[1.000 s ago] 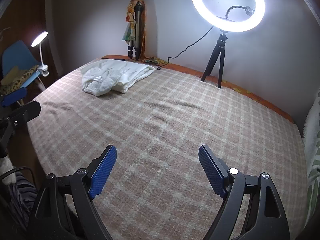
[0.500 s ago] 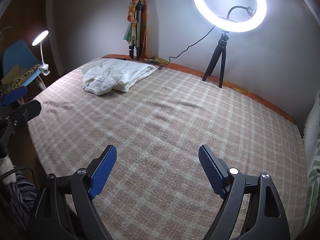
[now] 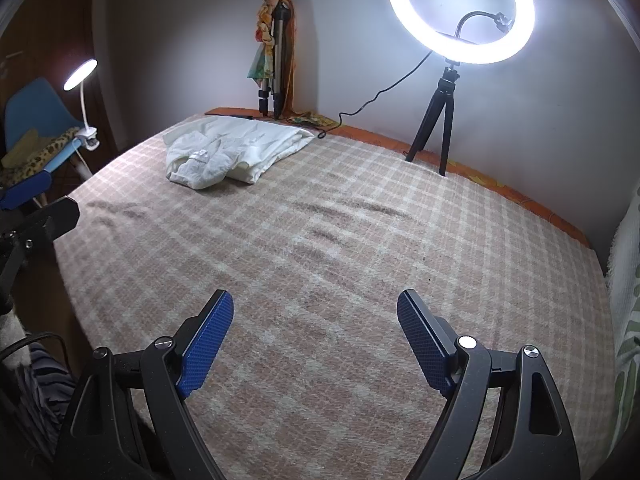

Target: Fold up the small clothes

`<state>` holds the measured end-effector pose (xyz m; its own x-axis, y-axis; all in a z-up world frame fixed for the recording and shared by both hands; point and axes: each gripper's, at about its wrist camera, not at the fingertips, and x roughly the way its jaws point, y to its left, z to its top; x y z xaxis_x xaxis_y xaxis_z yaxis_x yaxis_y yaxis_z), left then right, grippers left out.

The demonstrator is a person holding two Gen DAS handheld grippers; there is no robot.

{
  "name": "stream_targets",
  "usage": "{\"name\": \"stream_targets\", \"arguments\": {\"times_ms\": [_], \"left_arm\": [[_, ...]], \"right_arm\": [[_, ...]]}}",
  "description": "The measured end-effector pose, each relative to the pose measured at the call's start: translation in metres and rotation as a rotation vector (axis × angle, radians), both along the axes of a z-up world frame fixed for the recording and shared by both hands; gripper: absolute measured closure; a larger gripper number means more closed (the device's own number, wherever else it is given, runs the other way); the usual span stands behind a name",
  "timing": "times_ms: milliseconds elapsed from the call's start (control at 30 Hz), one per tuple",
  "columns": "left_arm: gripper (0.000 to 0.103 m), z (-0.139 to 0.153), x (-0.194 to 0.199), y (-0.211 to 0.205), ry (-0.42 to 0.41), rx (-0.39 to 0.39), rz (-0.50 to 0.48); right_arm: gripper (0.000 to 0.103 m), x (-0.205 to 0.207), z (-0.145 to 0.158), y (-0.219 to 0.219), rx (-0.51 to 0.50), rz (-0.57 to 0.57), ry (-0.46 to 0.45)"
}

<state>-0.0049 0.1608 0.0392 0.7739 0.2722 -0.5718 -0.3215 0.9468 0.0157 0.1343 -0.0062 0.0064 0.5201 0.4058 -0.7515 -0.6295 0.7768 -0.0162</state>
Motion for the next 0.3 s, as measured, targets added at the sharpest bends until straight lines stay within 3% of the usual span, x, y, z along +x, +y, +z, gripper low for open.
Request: {"name": "stream_targets", "arguments": {"times_ms": [300], "left_arm": [[0.000, -0.0010, -0.0004, -0.0004, -0.001, -0.005, -0.004]], "right_arm": [[0.019, -0.0005, -0.0027, 0.0035, -0.016, 0.017, -0.010]]}}
